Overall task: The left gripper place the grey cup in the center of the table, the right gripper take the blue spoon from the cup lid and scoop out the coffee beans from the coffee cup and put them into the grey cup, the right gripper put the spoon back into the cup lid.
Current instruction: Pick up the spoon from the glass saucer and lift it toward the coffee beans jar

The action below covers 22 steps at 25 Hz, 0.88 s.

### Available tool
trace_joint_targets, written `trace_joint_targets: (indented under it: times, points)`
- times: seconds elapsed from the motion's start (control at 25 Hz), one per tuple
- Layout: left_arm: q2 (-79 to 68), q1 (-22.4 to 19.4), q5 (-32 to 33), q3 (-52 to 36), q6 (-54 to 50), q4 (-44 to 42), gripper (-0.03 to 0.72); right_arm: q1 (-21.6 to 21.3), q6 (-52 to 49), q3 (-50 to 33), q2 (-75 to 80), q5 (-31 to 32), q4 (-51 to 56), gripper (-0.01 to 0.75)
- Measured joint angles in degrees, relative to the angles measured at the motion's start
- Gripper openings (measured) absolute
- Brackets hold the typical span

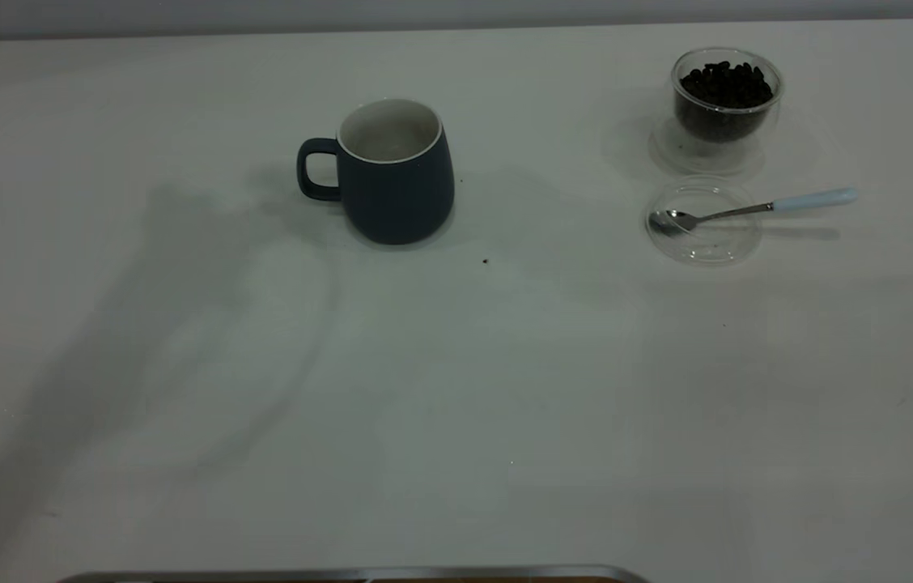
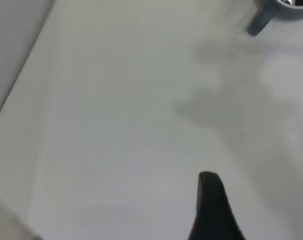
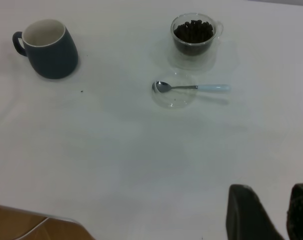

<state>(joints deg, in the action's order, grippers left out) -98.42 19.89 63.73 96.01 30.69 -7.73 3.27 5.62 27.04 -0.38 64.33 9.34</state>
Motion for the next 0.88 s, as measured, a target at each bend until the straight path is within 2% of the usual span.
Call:
trace_joint_targets:
  times: [0.04,0.2,0.32,0.56,0.88]
  points:
    - [3.3,0.0,2.8,0.0,-2.1,-0.1,0.555,0.0,0.0,0.0,0.0,0.0,0.0,0.240]
    - [15.0,0.0,3.1,-1.3,-7.9,0.2,0.555,0.0,0.0,0.0,0.0,0.0,0.0,0.240]
    - [23.6,0.0,3.1,-6.2,-11.3,1.7,0.555,0.0,0.0,0.0,0.0,0.0,0.0,0.240]
    - [38.9,0.0,3.1,-26.7,-15.5,4.5,0.555,0.0,0.0,0.0,0.0,0.0,0.0,0.240]
    - [50.2,0.0,2.7,-55.7,-21.6,9.1,0.555,0.0,0.0,0.0,0.0,0.0,0.0,0.240]
